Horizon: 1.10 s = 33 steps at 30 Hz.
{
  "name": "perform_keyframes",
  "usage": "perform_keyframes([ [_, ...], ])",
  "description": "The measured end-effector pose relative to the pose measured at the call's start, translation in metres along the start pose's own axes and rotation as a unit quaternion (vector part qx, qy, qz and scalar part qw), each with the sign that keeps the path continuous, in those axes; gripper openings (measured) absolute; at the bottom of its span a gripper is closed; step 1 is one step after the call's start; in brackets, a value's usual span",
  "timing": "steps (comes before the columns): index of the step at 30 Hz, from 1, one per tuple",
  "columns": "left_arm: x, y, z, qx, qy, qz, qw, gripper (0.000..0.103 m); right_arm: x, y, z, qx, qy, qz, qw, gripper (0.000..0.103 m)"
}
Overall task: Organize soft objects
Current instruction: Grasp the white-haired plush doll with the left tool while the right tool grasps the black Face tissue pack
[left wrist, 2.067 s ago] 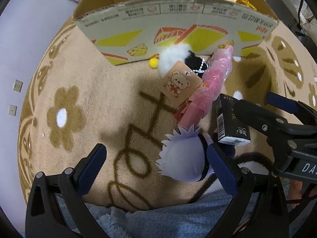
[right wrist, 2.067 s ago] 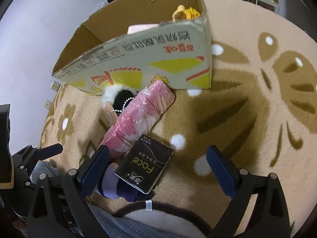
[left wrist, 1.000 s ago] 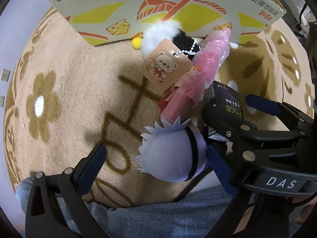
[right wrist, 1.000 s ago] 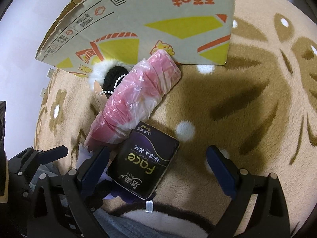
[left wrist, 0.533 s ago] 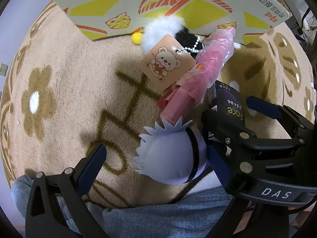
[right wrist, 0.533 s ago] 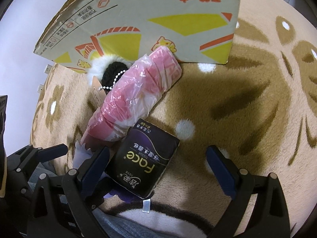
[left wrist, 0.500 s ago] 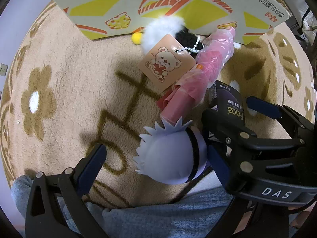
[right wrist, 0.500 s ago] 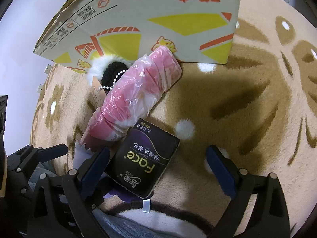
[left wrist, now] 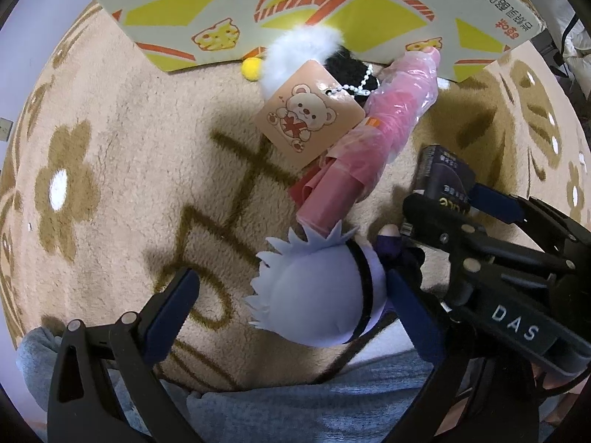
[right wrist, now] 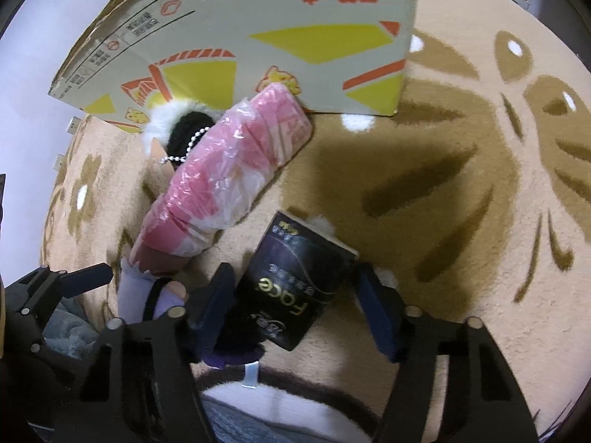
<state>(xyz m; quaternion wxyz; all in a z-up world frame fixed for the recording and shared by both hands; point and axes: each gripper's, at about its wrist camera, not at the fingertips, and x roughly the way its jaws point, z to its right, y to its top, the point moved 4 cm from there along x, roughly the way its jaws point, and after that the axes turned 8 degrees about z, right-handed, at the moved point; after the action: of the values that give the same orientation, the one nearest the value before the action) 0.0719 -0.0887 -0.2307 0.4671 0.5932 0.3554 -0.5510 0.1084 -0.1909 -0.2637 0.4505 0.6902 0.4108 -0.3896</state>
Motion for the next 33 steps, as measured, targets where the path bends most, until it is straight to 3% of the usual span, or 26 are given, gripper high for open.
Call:
perform_keyframes([
  [6, 0.001, -0.002, 0.002, -0.008, -0.037, 0.000, 0.9993, 0.081, -0.002, 0.001, 0.003, 0.000, 0.000, 0.001, 1.000, 0.066],
  [8, 0.001, -0.004, 0.002, -0.012, -0.051, 0.000, 0.9986, 0.069, -0.002, 0.000, 0.004, 0.003, 0.002, 0.002, 1.000, 0.066],
  [10, 0.000, -0.004, 0.003, -0.013, -0.062, 0.001, 0.9980, 0.064, -0.004, 0.000, 0.006, 0.005, 0.004, 0.003, 1.000, 0.065],
  [29, -0.003, -0.009, 0.003, -0.007, -0.056, 0.018, 0.9982, 0.057, -0.015, -0.003, 0.007, 0.011, 0.010, 0.015, 1.000, 0.062],
  [33, -0.008, -0.009, 0.007, 0.013, -0.046, 0.026, 0.9985, 0.057, -0.018, -0.004, 0.008, 0.014, 0.012, 0.018, 1.000, 0.062],
])
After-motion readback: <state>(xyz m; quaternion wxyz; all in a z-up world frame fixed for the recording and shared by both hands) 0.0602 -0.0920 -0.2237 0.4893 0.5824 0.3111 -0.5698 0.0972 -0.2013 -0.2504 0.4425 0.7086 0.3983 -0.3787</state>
